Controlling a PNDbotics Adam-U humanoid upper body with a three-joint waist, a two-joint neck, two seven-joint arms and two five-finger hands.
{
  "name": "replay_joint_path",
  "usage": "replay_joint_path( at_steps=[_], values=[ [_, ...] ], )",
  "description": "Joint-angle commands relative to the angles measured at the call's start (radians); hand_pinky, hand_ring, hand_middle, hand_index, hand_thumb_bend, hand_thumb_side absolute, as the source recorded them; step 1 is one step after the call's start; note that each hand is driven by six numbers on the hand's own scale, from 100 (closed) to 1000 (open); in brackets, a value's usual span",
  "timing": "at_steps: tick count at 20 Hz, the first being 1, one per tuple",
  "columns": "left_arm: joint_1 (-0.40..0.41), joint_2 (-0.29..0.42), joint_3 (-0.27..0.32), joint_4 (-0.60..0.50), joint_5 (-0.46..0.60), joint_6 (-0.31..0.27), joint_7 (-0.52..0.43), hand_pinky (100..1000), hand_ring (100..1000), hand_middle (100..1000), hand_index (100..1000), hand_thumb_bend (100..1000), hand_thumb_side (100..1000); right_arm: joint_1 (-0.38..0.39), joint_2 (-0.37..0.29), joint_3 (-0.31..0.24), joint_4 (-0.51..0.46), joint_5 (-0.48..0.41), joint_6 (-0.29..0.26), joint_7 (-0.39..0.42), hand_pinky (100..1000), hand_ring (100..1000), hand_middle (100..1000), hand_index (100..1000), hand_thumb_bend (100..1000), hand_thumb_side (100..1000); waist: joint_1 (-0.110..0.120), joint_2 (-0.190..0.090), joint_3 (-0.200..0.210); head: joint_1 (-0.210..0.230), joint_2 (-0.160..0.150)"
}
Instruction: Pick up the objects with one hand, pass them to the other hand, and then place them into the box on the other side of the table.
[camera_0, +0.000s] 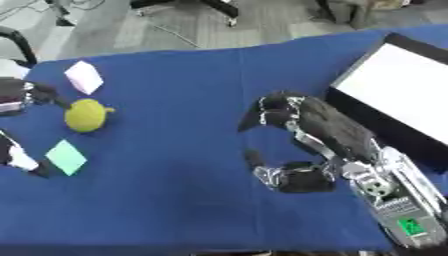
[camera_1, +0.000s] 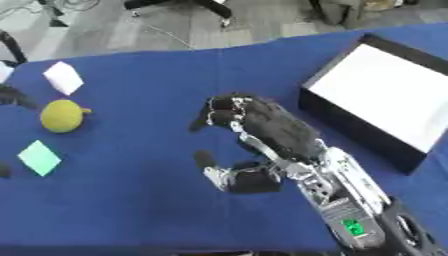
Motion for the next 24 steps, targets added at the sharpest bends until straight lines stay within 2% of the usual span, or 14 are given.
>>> replay_joint_path(
  at_steps=[1,7,15,20,24],
  values=[
    [-0.013,0.025,0.029,0.021,-0.055,-0.008,0.005,847,824,770,880,851,647,-0.011,0.003,-0.005,-0.011,-0.003,0.000,0.003,758,704,618,699,100,348,-0.003,-0.010,0.002,0.001,-0.003],
    [-0.011,-0.001,0.020,0.074,-0.156,-0.008,0.095,842,815,765,876,852,636,-0.011,0.004,-0.005,-0.010,-0.004,0.000,0.003,758,704,618,700,100,349,-0.004,-0.009,0.002,0.000,-0.003],
    [-0.035,-0.095,0.001,0.240,-0.286,0.032,0.208,834,805,759,869,859,607,-0.011,0.010,-0.006,-0.008,-0.009,-0.001,0.003,758,705,618,701,100,352,-0.012,-0.006,-0.003,0.002,-0.003],
    [-0.051,-0.141,0.014,0.301,-0.369,0.061,0.290,819,784,745,854,860,571,-0.012,0.012,-0.007,-0.008,-0.011,0.000,0.003,757,705,618,701,100,352,-0.016,-0.005,-0.003,0.003,-0.003],
    [-0.059,-0.174,0.037,0.325,-0.438,0.087,0.359,808,764,731,839,752,506,-0.012,0.013,-0.008,-0.008,-0.012,0.001,0.002,757,705,618,701,100,352,-0.019,-0.003,-0.002,0.004,-0.003]
  ],
)
